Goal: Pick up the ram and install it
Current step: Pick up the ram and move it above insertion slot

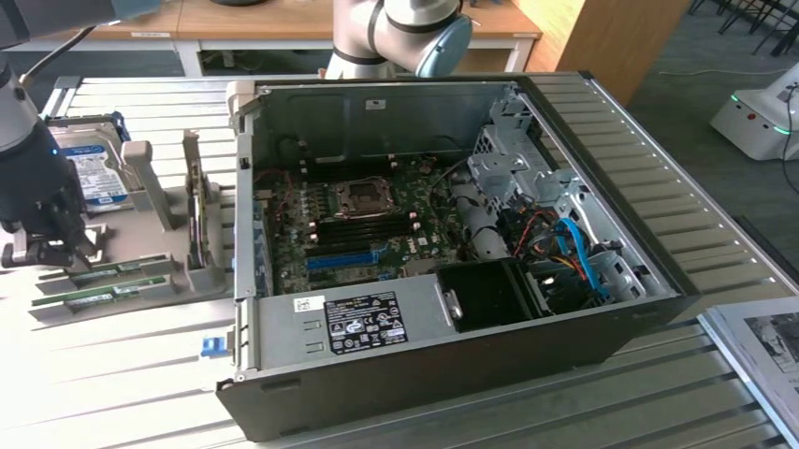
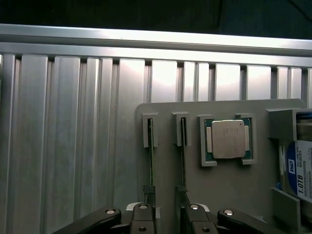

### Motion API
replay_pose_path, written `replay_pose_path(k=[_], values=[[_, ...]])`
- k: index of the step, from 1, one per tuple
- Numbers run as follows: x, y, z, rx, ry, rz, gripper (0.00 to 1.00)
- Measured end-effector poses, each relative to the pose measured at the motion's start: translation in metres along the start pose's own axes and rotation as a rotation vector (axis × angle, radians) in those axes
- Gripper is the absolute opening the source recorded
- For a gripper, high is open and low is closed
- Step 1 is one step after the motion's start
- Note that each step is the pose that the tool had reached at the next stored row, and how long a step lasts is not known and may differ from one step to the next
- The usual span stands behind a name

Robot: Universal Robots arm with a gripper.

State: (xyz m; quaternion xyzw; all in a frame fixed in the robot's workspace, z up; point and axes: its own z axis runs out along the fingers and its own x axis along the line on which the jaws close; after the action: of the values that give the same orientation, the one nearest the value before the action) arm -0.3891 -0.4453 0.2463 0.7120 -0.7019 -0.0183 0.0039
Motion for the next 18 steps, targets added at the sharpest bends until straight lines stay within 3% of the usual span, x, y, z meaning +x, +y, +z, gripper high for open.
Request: replay_pose_path(k=[18], values=[[0.000, -0.0001, 0.0117, 0.0000, 0.0000, 0.000, 0.30]])
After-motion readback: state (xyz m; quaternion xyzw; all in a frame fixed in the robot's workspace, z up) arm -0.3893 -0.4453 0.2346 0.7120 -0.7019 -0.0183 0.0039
